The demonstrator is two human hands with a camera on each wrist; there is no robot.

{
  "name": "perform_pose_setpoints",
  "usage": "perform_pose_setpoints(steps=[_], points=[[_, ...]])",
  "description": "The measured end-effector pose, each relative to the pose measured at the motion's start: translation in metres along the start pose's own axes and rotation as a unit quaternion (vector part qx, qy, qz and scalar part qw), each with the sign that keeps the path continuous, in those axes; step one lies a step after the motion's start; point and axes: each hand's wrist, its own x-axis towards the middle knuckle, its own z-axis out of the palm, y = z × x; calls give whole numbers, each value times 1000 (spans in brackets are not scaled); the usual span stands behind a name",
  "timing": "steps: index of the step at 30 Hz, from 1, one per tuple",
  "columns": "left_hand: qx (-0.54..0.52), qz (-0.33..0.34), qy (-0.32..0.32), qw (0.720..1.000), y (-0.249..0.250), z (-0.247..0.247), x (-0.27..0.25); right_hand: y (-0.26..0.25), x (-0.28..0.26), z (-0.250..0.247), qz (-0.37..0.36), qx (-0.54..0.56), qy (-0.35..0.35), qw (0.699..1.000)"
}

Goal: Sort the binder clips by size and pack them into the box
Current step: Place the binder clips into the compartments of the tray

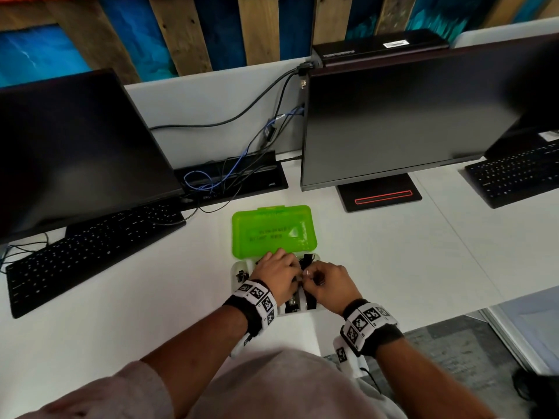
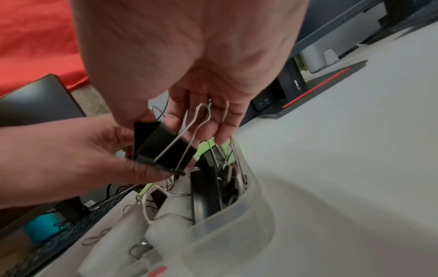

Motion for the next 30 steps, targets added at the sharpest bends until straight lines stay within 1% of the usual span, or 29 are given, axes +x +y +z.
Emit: perform_pose_setpoints(steps=[2,6,11,14,18,21,22,24,27,30], points=[[11,0,-3,1000,2,-1,0,3,1,-1,5,2,8,1000],[16,-4,-19,1000,2,-2,2,6,2,2,-16,-30,-45,998],[-12,-11,-16,1000,3,-2,-1,4,1,12,-16,-91,-29,995],[-18,-17,-16,1000,2,0,-2,4,1,19,-6,-66,-25,997],[-32,-22,-21,999,-1,1,-5,9,1,24,-17,-68,-27,997],[-53,-32,-2,998,-1,1,-7,13,0,20,-16,-55,-26,998],[-62,-35,4,997,0,1,-9,15,-1,18,-16,-35,-24,999],[-74,-35,16,997,1,1,-12,19,-4,13,-28,12,2,1000],[-81,-27,18,996,2,-2,-15,28,-9,4,-69,34,49,996],[-95,-19,-4,995,1,-7,-13,34,-9,-3,-47,43,40,997]])
